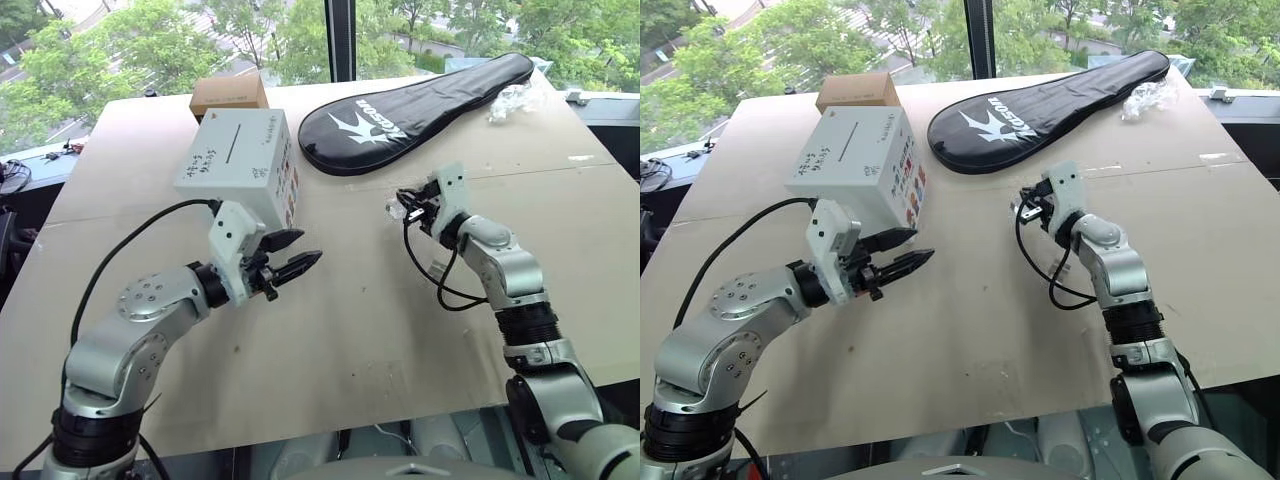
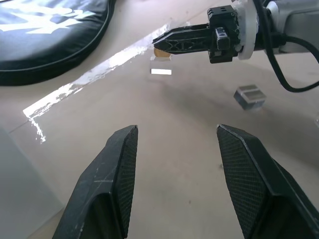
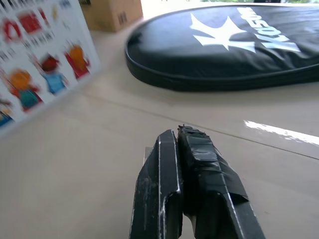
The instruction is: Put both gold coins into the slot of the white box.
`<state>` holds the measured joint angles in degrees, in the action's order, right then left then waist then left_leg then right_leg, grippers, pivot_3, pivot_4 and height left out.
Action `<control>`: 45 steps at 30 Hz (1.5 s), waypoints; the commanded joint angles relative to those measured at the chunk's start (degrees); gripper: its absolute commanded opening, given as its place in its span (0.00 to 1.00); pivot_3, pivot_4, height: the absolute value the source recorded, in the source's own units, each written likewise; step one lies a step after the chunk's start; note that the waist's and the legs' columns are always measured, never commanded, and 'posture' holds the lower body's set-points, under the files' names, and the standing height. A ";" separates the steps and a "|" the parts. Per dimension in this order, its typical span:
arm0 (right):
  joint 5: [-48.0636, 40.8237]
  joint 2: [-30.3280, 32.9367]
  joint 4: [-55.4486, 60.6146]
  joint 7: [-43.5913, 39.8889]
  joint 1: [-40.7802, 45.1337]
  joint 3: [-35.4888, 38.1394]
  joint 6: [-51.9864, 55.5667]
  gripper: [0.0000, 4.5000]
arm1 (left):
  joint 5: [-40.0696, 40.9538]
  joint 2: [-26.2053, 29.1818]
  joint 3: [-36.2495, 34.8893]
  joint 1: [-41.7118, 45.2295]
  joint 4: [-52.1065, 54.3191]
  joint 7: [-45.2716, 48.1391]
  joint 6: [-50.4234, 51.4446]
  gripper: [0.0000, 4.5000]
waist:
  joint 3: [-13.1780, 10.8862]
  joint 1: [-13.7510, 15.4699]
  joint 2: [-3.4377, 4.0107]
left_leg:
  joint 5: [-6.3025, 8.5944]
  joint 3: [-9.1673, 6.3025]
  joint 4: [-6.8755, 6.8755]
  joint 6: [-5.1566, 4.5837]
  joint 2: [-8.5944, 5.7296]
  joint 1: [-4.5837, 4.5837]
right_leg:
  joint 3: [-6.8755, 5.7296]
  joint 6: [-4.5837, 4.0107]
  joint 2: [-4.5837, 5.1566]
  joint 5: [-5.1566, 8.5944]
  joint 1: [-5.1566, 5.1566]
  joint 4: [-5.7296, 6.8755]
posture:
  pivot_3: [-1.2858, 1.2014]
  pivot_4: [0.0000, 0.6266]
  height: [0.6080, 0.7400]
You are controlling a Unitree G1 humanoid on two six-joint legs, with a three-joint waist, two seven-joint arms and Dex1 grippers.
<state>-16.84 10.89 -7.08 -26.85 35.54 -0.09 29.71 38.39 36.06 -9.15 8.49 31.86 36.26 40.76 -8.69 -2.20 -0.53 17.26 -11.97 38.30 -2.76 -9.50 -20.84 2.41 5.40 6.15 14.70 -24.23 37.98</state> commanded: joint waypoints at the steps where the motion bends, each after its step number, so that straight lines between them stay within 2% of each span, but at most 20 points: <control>1: -8.18 -1.73 6.82 -0.87 1.56 4.07 5.40 0.01 | 2.93 -3.34 -2.43 2.15 -0.35 -2.12 -1.58 0.56 | 0.00 0.01 0.00 | 0.00 0.00 0.01 0.00 0.00 0.00 | 0.00 0.00 0.01 0.00 0.01 0.00 | 0.52 0.24 1.00; 4: -12.98 -3.19 9.60 0.45 2.01 6.36 9.90 0.01 | 6.76 -8.73 -3.69 4.30 -2.13 -5.12 -1.34 0.56 | 0.00 0.03 0.00 | 0.00 0.00 0.02 0.00 0.00 0.00 | -0.01 0.00 0.00 -0.01 0.01 0.00 | 0.52 0.24 1.00; 9: -16.08 -3.78 11.29 2.01 2.36 7.17 13.16 0.01 | 6.59 -12.78 -1.49 5.50 -3.39 -6.97 -1.70 0.56 | 0.01 -0.17 0.00 | 0.00 0.06 0.02 0.00 0.02 0.01 | 0.04 0.00 0.09 -0.01 0.00 0.02 | 0.52 0.24 1.00; 12: -25.03 -7.24 14.28 4.16 3.55 11.38 17.93 0.01 | 12.97 -20.15 -4.09 8.08 -5.45 -11.21 -2.49 0.56 | 0.02 0.05 -0.01 | 0.00 0.06 0.04 0.00 0.02 -0.01 | 0.02 0.01 0.03 -0.02 0.00 0.01 | 0.52 0.24 1.00; 16: -40.12 -12.96 17.07 9.21 5.05 16.68 23.87 0.01 | 27.86 -31.93 -7.57 10.18 -7.36 -16.98 -4.40 0.56 | 0.04 -0.20 -0.03 | 0.00 0.06 0.11 0.00 0.06 -0.03 | 0.04 0.01 0.16 -0.05 0.00 0.02 | 0.52 0.24 1.00; 21: -51.77 -17.48 18.32 15.90 5.85 18.05 25.27 0.01 | 38.22 -38.50 -7.93 10.56 -7.43 -20.46 -6.92 0.56 | 0.04 -0.16 -0.03 | 0.00 0.13 0.11 0.00 0.07 -0.01 | 0.08 0.02 0.14 -0.05 0.00 0.02 | 0.52 0.24 1.00; 29: -57.97 -18.74 20.49 20.28 4.46 14.27 24.40 0.01 | 43.30 -37.05 -6.01 10.30 -6.93 -21.18 -6.80 0.56 | 0.05 -0.19 -0.02 | 0.00 0.22 0.11 0.00 0.09 0.01 | 0.16 0.02 0.06 -0.07 -0.01 0.05 | 0.52 0.24 1.00; 40: -60.13 -17.95 21.56 21.31 3.48 9.91 22.38 0.01 | 45.56 -35.19 -2.48 10.00 -7.13 -21.28 -6.74 0.56 | 0.05 -0.19 -0.02 | 0.00 0.23 0.11 0.00 0.09 0.01 | 0.16 0.02 -0.05 -0.08 -0.04 0.05 | 0.52 0.24 1.00; 41: -60.26 -17.89 21.63 21.36 3.45 9.75 22.24 0.00 | 45.56 -35.10 -2.28 9.96 -7.14 -21.38 -6.76 0.44 | 0.05 -0.19 -0.02 | 0.00 0.23 0.10 0.00 0.09 0.01 | 0.16 0.01 -0.04 -0.08 -0.04 0.05 | 0.52 0.24 1.00; 45: -60.73 -17.26 21.72 21.44 3.17 8.98 22.01 0.00 | 45.24 -35.02 -1.98 10.00 -6.94 -20.92 -7.71 0.06 | 0.05 -0.16 -0.02 | 0.00 0.23 0.10 0.00 0.09 0.00 | 0.17 0.01 -0.05 -0.08 -0.06 0.05 | 0.52 0.24 1.00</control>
<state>-76.01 -6.33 12.53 -5.42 38.64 9.67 52.31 83.21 1.07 -11.53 18.17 23.35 14.76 33.85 -8.64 -2.36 -0.55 17.26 -11.73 38.40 -2.75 -9.41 -20.84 2.58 5.41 6.10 14.62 -24.28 38.03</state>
